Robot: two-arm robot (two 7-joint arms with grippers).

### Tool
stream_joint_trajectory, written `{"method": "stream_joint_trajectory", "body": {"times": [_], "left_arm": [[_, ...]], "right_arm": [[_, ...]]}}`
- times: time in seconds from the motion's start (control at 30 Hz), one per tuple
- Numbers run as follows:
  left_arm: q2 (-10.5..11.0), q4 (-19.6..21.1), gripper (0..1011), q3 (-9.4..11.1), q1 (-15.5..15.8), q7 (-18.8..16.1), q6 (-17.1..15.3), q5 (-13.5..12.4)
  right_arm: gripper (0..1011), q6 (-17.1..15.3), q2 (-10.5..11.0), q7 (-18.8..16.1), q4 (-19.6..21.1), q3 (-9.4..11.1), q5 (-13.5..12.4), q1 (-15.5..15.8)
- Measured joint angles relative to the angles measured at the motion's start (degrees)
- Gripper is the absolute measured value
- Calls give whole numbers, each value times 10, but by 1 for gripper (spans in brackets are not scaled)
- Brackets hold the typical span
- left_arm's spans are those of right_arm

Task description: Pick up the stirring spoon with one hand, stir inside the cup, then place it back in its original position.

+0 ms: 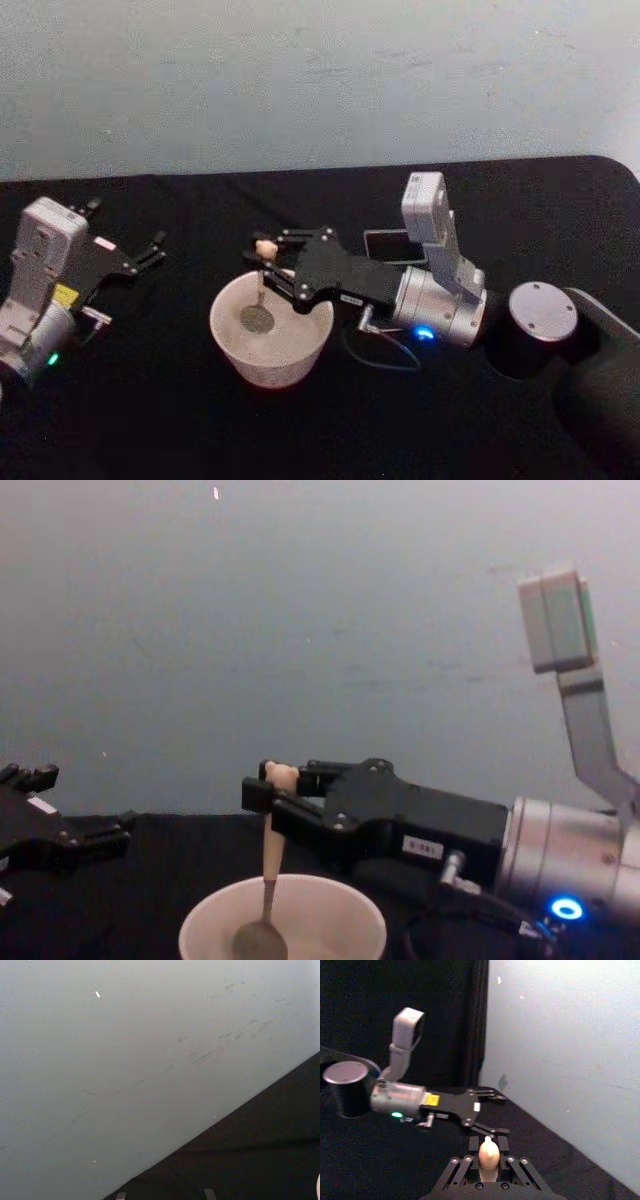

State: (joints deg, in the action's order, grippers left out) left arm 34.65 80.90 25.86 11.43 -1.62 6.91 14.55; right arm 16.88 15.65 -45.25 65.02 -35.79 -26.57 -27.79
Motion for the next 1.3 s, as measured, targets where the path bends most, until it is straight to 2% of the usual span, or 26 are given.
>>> {"method": "stream_joint_trajectory", "body": {"times": [0.17, 0.37, 0.6, 0.77, 1.03, 1.3], "left_arm": [[0, 0, 1001, 0, 0, 0, 0, 0], [0, 0, 1001, 0, 0, 0, 0, 0], [0, 0, 1001, 0, 0, 0, 0, 0], [0, 0, 1001, 0, 0, 0, 0, 0], [0, 0, 1001, 0, 0, 0, 0, 0], [0, 0, 1001, 0, 0, 0, 0, 0]], "right_arm": [[213, 6, -8, 13, -22, 8, 10, -11], [213, 8, -2, 21, -27, 19, 15, -11], [213, 4, 17, 20, -1, 34, 10, 6], [213, -8, 34, 14, 32, 41, -3, 28], [213, -27, 53, 5, 70, 36, -15, 55], [213, -33, 53, -6, 87, 24, -24, 62]]}}
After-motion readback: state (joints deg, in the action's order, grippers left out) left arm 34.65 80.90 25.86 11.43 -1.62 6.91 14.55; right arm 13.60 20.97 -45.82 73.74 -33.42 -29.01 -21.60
